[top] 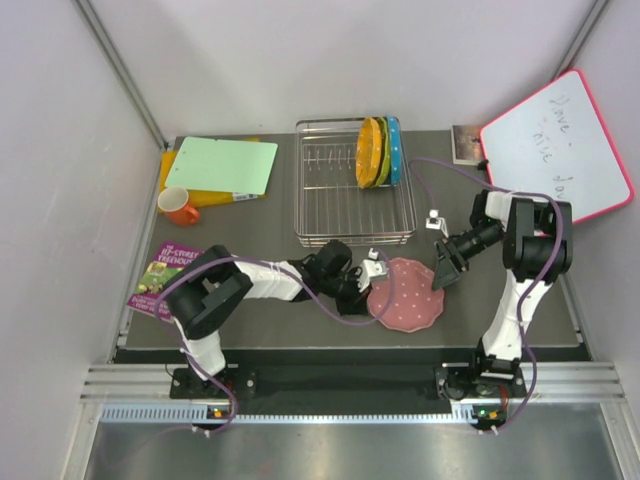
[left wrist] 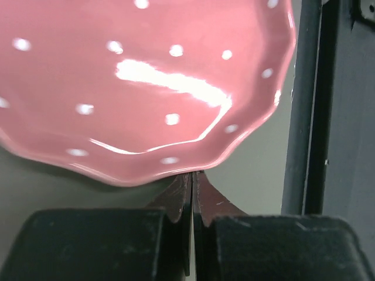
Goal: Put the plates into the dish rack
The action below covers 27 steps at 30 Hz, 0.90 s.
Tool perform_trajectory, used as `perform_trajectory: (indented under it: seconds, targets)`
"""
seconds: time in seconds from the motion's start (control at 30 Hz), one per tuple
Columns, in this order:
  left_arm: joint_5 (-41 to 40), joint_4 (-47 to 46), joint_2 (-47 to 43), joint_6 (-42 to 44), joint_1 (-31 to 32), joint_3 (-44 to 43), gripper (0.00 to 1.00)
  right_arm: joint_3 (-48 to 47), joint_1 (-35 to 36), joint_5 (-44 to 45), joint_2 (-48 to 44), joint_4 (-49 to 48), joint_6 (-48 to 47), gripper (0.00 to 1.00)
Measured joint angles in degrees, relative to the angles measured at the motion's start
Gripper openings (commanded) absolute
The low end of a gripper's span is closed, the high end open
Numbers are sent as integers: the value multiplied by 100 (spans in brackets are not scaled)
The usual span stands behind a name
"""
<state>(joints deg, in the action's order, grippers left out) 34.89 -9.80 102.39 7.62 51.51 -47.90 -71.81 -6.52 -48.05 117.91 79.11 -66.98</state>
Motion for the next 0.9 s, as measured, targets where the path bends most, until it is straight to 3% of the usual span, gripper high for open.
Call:
perform_trajectory:
  seconds: [0.3, 0.53, 0.67, 0.9]
  targets:
    - [494, 114, 435, -391, -7, -426, 0, -286, 0, 212, 144, 162, 15, 75]
    - [680, 129, 599, -597, 28, -577, 0, -640, -4, 151, 551, 356, 177, 65]
    - [671, 98, 706, -656, 68, -702, 0, -664, -2, -50, 741, 422, 238, 63]
    - [452, -164, 920, -717, 136, -953, 0, -549, 33, -404, 1161, 619, 297, 49]
